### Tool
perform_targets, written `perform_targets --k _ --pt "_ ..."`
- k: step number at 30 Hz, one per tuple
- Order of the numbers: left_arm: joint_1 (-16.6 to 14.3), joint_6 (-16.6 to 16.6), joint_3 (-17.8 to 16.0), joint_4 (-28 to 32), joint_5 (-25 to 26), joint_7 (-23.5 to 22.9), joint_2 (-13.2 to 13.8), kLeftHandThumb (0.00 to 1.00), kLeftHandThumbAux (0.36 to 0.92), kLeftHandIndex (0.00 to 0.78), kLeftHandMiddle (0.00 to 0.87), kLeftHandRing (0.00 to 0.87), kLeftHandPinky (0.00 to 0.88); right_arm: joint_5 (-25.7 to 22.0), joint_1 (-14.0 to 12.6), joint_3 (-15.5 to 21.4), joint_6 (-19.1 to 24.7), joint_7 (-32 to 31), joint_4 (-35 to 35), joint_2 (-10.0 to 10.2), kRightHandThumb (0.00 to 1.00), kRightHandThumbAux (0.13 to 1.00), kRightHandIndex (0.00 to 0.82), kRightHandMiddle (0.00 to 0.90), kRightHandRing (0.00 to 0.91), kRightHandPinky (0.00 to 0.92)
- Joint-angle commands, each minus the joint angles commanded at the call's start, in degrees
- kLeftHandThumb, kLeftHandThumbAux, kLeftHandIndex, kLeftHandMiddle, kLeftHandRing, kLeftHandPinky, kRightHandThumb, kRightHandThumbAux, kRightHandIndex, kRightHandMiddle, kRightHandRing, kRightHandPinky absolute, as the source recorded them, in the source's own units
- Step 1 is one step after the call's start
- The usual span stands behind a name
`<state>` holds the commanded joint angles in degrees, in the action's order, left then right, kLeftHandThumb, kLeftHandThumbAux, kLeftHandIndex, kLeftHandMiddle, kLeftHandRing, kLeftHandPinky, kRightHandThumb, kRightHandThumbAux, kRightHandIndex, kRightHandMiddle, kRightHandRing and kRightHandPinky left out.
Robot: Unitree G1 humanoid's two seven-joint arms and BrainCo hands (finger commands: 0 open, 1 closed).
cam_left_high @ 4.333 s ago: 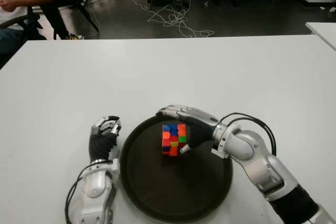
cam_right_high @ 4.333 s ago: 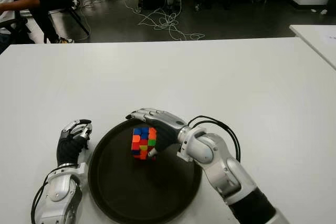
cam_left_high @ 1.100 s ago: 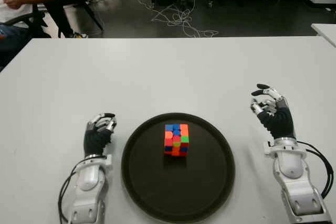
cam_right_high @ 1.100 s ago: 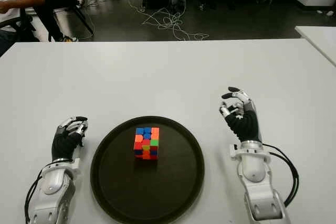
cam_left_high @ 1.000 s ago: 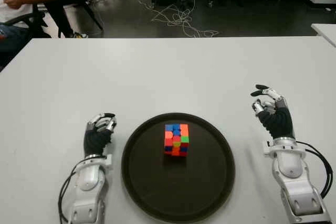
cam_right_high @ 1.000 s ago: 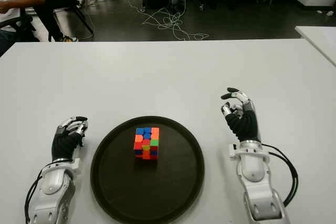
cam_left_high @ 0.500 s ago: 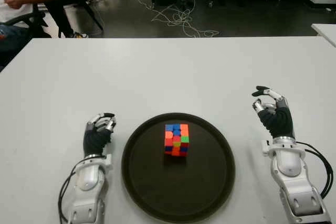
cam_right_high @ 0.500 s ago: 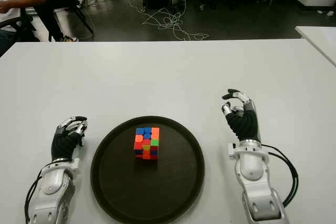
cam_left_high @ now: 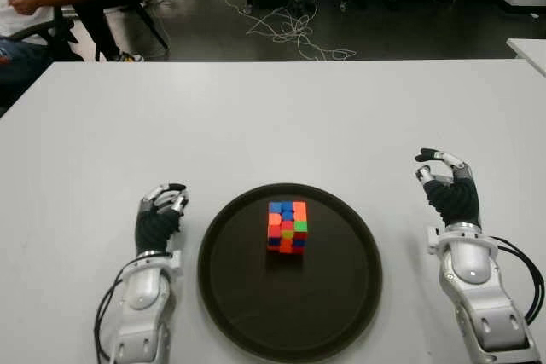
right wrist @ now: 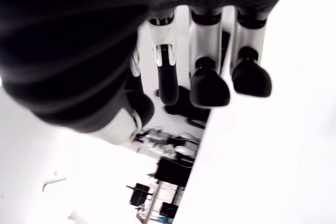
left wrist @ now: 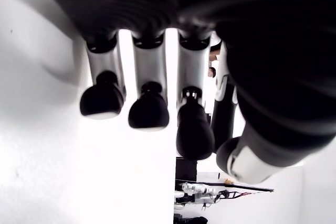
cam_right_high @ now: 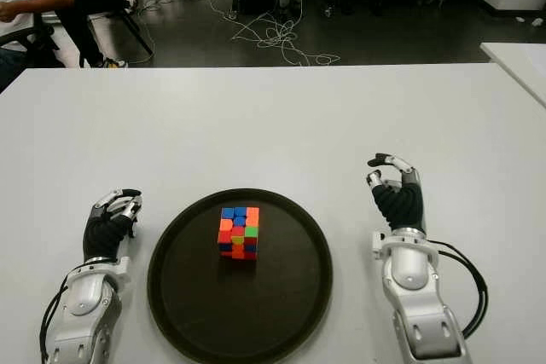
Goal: Pick up the Rubik's Cube and put it in the plate
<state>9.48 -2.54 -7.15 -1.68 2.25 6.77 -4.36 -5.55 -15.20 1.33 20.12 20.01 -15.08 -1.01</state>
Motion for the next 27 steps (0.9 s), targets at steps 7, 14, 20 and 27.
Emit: perform_targets --k 7,14,20,27 --pt "0.13 -0.08 -0.14 0.24 -0.02 0.13 -0.07 0.71 0.706 0.444 0.794 0.821 0.822 -4.15 0.05 0.55 2.97 0.55 -0.27 -0.56 0.7 0.724 0.439 0.814 0.834 0.836" --pt "0.26 -0.09 -0.34 -0.04 -0.32 0.07 0.45 0.709 0.706 0.444 0.795 0.822 0.822 -7.02 0.07 0.89 3.04 0.67 0.81 -0.67 0.702 0.723 0.439 0.817 0.835 0.838" --pt "0.16 -1.01 -0.69 0.0 -0.67 0.93 0.2 0.708 0.706 0.443 0.79 0.818 0.819 -7.64 -0.27 0.42 -0.63 0.53 2.99 -0.91 0.703 0.722 0.439 0.823 0.838 0.839" --pt "0.2 -1.49 -0.75 0.0 -1.42 1.45 0.1 0.707 0.707 0.443 0.793 0.82 0.82 -5.48 -1.17 -1.27 -7.93 0.53 6.55 -1.49 0.703 0.722 0.44 0.817 0.833 0.835"
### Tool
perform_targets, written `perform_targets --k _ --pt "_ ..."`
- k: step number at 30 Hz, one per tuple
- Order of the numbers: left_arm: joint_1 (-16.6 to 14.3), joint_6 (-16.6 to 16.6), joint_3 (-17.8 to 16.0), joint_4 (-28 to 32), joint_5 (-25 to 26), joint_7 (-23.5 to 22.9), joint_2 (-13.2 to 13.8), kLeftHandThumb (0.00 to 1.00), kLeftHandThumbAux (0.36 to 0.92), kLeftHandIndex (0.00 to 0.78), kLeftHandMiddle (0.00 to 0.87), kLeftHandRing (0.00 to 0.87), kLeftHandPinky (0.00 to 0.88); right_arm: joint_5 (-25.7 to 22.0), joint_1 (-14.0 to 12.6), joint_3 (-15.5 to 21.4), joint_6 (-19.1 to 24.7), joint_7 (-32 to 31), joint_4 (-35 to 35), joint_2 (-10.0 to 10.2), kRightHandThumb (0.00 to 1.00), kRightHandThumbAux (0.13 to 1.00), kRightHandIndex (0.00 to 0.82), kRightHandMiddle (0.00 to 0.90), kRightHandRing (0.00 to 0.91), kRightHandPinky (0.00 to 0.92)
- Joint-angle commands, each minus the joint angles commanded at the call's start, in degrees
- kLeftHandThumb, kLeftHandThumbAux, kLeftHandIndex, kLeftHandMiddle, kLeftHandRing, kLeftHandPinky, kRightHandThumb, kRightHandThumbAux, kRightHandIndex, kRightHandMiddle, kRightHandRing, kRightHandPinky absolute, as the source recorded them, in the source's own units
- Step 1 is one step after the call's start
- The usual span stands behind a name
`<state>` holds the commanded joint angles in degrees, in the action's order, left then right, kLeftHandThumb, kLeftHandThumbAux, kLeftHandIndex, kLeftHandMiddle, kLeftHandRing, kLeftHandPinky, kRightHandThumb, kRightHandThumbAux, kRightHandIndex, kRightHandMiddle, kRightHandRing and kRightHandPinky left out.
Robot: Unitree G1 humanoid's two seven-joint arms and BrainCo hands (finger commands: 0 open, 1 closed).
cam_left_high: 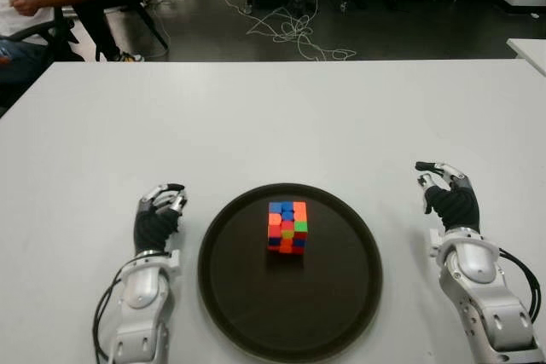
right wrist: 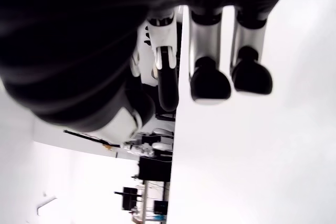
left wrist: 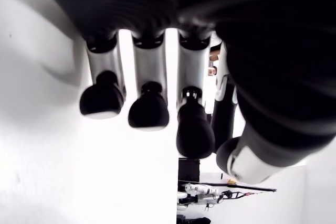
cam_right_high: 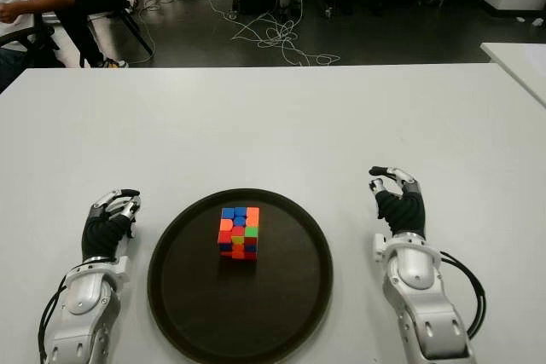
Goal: Pick up the Rubik's Cube and put it in the plate
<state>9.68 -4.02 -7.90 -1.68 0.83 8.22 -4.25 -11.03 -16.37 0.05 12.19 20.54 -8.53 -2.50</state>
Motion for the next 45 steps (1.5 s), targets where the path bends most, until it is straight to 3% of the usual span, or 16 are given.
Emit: perform_targets --k 7,18,25,45 --pt "0.16 0.26 0.04 0.06 0.24 -0.14 -0.2 0.707 0.707 0.443 0.792 0.817 0.818 2.29 -0.71 -1.53 -12.2 -1.49 5.34 -0.98 0.701 0.723 0.439 0.826 0.843 0.849" --pt "0.23 2.33 -0.31 -0.65 1.39 -0.9 -0.49 0.708 0.706 0.444 0.791 0.816 0.818 1.55 -0.17 -1.28 -26.76 -4.69 13.49 -0.7 0.698 0.724 0.439 0.83 0.844 0.847" --pt "0.3 2.72 -0.56 -0.83 1.98 -1.13 -0.5 0.709 0.706 0.444 0.791 0.818 0.82 1.89 0.38 -1.46 -30.81 -5.22 16.32 -0.8 0.696 0.725 0.439 0.831 0.843 0.843" --pt "0.26 4.92 -0.44 -1.97 2.38 -1.06 -0.65 0.71 0.706 0.444 0.8 0.825 0.823 3.1 1.52 -1.45 -35.43 -5.47 19.86 -1.2 0.697 0.725 0.439 0.832 0.841 0.841"
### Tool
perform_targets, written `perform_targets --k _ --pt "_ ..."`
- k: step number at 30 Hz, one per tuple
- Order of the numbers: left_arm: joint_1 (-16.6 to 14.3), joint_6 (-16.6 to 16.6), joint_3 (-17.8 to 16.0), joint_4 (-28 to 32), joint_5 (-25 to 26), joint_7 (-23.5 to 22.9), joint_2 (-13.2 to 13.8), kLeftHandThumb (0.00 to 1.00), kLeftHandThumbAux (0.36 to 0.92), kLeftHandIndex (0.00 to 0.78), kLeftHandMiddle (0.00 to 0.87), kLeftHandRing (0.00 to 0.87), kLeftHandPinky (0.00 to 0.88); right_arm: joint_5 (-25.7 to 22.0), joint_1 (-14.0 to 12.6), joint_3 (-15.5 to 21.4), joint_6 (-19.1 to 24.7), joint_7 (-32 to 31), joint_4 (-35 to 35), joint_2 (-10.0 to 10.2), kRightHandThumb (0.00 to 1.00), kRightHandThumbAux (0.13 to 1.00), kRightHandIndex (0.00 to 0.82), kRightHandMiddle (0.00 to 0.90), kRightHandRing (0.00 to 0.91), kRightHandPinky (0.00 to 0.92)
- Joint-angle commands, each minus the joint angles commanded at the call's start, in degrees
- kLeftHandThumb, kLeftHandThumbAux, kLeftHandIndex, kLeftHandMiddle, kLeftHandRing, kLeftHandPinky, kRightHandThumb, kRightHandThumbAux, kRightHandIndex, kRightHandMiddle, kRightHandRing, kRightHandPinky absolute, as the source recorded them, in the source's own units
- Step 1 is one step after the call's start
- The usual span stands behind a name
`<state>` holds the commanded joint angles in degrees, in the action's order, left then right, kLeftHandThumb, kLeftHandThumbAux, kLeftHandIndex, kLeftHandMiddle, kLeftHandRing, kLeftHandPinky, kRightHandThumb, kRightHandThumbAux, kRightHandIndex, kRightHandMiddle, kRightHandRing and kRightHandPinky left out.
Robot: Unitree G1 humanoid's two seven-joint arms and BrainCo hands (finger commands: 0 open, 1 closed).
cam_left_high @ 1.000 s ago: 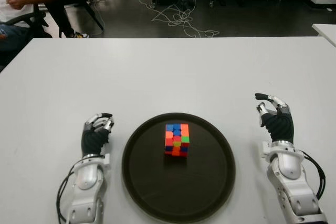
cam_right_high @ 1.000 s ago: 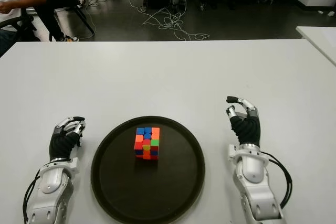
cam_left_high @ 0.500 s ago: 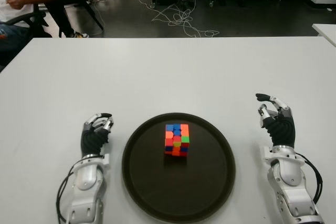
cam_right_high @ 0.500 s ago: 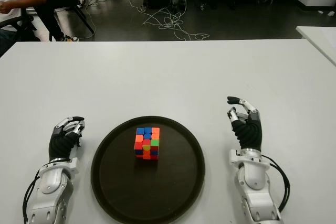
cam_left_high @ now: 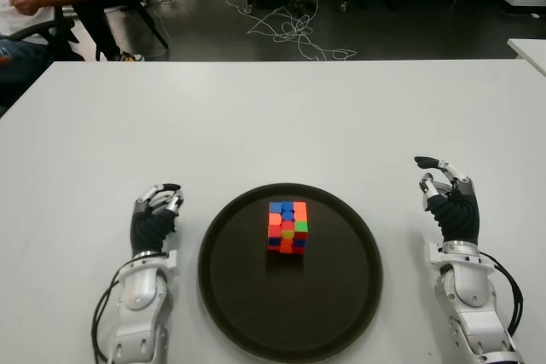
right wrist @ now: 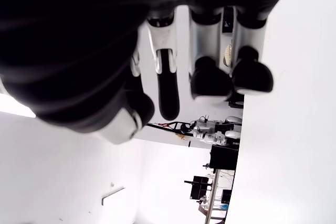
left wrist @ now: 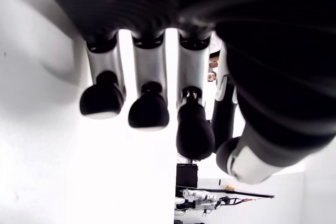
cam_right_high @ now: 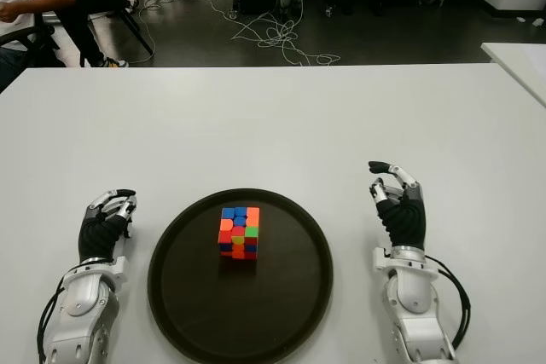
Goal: Pick up the Rubik's Cube and put it in the plate
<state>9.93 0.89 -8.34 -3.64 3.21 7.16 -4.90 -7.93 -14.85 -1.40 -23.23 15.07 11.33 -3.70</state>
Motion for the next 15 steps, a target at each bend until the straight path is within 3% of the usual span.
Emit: perform_targets --k 15 --pt "0.11 -1.44 0.33 0.86 -0.72 0.56 0.13 0.71 0.706 0.444 0.792 0.822 0.824 1.02 -0.06 -0.07 0.44 0.65 -0.55 0.15 0.696 0.726 0.439 0.835 0.844 0.846"
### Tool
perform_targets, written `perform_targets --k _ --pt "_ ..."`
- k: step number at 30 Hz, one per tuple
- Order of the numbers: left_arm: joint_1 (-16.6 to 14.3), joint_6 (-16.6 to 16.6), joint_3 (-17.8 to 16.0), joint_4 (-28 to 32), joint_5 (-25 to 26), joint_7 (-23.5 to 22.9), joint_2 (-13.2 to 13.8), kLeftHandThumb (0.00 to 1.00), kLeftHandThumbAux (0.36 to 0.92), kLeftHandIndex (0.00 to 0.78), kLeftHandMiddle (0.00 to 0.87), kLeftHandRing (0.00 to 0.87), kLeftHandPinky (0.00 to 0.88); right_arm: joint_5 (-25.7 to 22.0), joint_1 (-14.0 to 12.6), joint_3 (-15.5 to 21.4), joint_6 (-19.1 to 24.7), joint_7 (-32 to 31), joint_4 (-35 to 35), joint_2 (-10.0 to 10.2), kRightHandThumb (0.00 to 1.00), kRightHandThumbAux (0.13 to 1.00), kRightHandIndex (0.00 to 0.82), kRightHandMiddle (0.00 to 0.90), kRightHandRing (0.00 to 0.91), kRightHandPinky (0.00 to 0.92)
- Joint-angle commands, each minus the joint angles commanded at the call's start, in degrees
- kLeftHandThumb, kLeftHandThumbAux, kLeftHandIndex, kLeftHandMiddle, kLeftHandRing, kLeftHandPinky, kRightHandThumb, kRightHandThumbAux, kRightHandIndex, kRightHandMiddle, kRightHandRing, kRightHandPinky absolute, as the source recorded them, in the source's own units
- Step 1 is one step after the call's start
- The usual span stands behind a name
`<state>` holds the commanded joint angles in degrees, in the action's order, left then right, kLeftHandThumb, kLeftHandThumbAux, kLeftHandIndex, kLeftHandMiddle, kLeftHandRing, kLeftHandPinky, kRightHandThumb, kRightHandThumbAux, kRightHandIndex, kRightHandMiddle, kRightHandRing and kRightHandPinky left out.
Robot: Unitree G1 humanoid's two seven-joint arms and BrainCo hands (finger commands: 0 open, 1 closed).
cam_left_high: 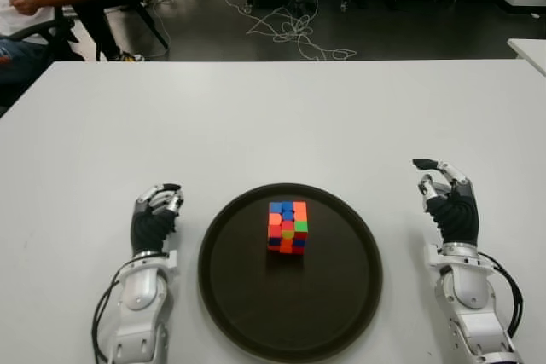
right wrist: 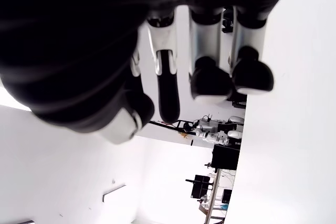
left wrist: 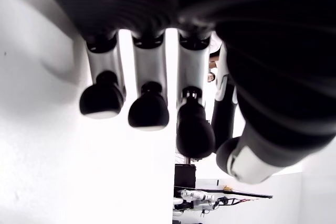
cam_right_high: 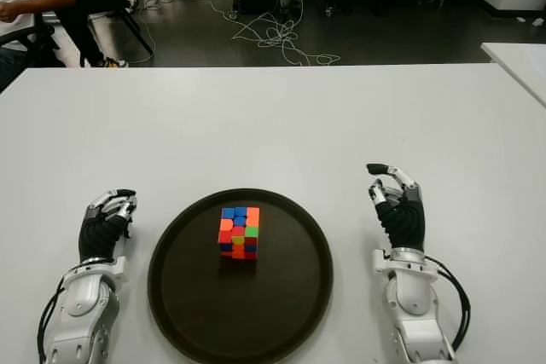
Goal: Pick up the Rubik's Cube and put it in the plate
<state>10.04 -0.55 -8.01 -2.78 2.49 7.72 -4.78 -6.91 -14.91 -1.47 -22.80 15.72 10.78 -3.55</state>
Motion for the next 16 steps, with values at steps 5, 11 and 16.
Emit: perform_targets --k 5,11,16 --pt "0.03 0.04 0.1 0.24 0.18 -0.23 -0.01 0.71 0.706 0.444 0.792 0.823 0.825 -0.26 -0.11 -0.09 1.14 0.16 -0.69 0.03 0.694 0.726 0.438 0.83 0.842 0.844" --pt "0.1 -0.81 0.13 0.65 0.27 -0.56 0.29 0.71 0.706 0.444 0.792 0.822 0.824 -0.59 -0.41 -0.28 2.94 0.41 -1.97 0.18 0.695 0.726 0.439 0.824 0.839 0.842" --pt "0.05 -0.2 0.07 0.32 0.14 -0.24 0.06 0.71 0.706 0.444 0.793 0.822 0.824 -0.84 -0.58 -0.23 3.94 0.58 -2.75 0.34 0.694 0.726 0.439 0.818 0.834 0.836"
